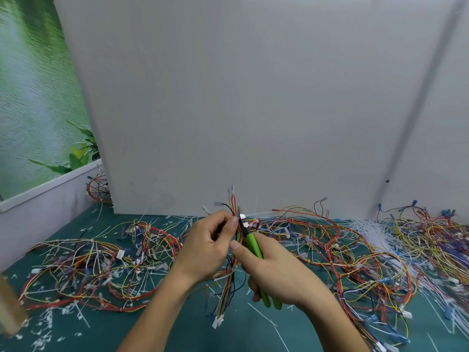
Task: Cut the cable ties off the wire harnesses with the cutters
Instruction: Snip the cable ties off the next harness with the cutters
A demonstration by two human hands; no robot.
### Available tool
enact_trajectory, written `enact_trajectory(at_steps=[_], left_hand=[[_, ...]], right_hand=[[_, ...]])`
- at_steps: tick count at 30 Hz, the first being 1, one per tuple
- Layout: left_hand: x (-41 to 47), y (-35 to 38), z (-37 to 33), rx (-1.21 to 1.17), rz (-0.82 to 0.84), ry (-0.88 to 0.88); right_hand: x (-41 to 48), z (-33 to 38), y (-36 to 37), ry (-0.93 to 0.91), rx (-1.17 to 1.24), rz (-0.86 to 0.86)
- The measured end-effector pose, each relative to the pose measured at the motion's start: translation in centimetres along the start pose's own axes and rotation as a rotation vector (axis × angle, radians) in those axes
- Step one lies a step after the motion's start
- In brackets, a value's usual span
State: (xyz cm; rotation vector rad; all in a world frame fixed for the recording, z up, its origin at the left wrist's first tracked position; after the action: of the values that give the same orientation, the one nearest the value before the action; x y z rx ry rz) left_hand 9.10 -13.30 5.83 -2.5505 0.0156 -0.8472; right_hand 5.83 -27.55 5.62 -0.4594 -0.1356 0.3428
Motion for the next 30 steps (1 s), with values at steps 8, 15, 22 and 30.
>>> enact_trajectory(at_steps=[8, 15, 22, 30], left_hand=[[0.1, 0.1, 0.5, -0.094, 0.064, -0.043], [0.2, 0.0, 0.4, -0.129, 0.016, -0.039], [0.3, -0.4, 0.6, -0.128, -0.087, -0.056], [0.4, 0.0, 1.3, -0.107, -0.032, -0.093]], right_hand=[[0.1, -0.1, -0.4, -0.048, -0.043, -0.017], [0.1, 0.2, -0.2, -0.053, 0.084, -0.043], [0.3, -0.1, 0.2, 0.008, 0.254, -0.036], [0.5, -0.4, 0.3, 0.038, 0.072, -0.005]])
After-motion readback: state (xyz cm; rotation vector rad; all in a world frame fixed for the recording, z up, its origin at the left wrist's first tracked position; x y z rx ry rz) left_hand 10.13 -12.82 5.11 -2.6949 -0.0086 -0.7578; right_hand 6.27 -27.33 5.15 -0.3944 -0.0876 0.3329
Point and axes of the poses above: each hand's wrist, its own x-axis towards the middle knuckle, its own y-axis out of the palm, z = x × y, the point moved 5 cm from there along x, towards the middle knuckle, and after that the axes turned 3 degrees about x, right-handed, at the moved point
